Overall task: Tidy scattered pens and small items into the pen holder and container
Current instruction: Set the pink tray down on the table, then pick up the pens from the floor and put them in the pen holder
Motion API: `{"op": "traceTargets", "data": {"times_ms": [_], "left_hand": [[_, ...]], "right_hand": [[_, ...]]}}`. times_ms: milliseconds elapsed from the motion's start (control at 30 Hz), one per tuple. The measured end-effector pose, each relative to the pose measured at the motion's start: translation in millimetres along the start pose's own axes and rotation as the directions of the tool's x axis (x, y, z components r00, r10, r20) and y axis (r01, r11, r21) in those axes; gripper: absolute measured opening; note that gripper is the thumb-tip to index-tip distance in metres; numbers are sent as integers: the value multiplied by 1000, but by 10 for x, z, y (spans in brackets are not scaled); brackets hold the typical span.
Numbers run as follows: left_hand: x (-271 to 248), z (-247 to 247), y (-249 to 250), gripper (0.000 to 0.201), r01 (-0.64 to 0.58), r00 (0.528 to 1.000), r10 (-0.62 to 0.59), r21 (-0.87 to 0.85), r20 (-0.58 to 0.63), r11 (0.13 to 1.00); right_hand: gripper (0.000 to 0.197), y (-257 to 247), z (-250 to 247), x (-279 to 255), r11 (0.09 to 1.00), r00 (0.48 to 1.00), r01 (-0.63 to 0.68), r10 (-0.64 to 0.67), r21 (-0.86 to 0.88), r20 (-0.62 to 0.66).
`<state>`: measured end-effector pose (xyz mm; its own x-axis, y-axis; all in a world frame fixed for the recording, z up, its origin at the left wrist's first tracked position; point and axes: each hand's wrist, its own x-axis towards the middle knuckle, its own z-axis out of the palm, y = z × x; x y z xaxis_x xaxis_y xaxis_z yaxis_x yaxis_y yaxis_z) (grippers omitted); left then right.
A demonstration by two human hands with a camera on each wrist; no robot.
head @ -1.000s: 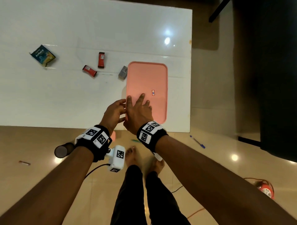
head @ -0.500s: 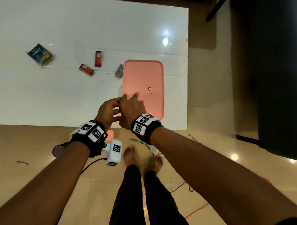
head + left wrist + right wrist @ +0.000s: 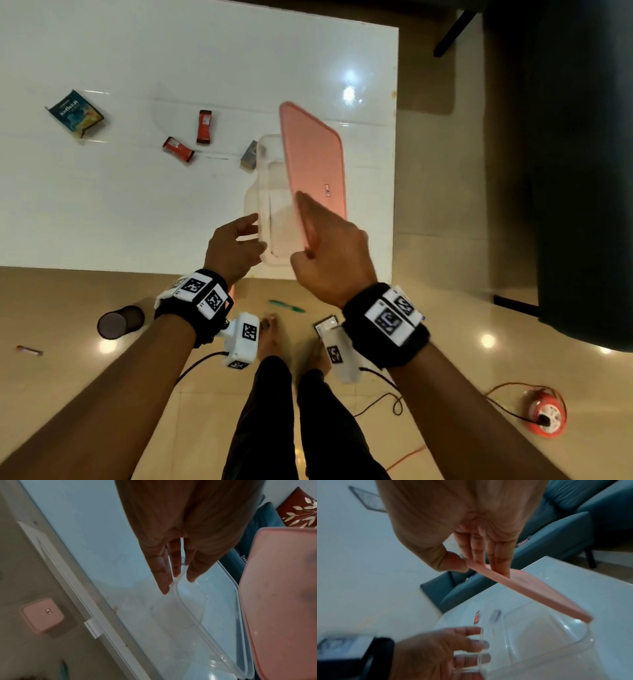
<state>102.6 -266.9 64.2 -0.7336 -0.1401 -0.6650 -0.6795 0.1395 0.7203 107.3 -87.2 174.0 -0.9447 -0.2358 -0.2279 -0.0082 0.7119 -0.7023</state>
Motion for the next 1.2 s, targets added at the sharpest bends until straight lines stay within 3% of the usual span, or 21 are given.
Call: {"op": "traceTargets", "data": {"times_ms": [133, 233, 333, 500, 700, 867, 1067, 1133, 1200], "left_hand": [[50, 3, -37, 57, -43, 995, 48, 59, -86, 997], [96, -34, -21, 56, -76, 986, 95, 135, -139, 988], [154, -128, -9, 57, -90, 981, 123, 213, -147, 973], [224, -285, -18, 46, -87, 977, 137, 285, -162, 955], [224, -470, -68, 38, -60, 970, 135, 338, -202, 939], [214, -531, -100, 36, -77, 978, 134, 324, -158, 943], [21, -527, -207, 21, -43, 978, 55, 67, -201, 997], [-86, -529, -301, 19, -45, 974, 48, 19, -220, 999], [-222, -560, -455, 16, -42, 973, 40, -5, -229, 999]], "right_hand": [[72, 473, -346, -40, 946, 934, -95, 192, 310, -300], [66, 926, -629, 165, 901, 862, -181, 338, 394, -378], [68, 1304, -642, 394, 835, 809, -285, 473, 471, -349], [70, 1694, -175, 412, 820, 820, -350, 502, 453, -275], [71, 1965, 336, 176, 688, 711, -633, 698, 356, -86], [63, 1971, 363, 166, 719, 701, -665, 694, 202, -164], [44, 1878, 383, -85, 735, 675, -600, 677, 314, -294], [35, 1802, 467, -259, 779, 720, -539, 623, 320, -306], [25, 1718, 660, -478, 803, 784, -504, 580, 318, -222]]}}
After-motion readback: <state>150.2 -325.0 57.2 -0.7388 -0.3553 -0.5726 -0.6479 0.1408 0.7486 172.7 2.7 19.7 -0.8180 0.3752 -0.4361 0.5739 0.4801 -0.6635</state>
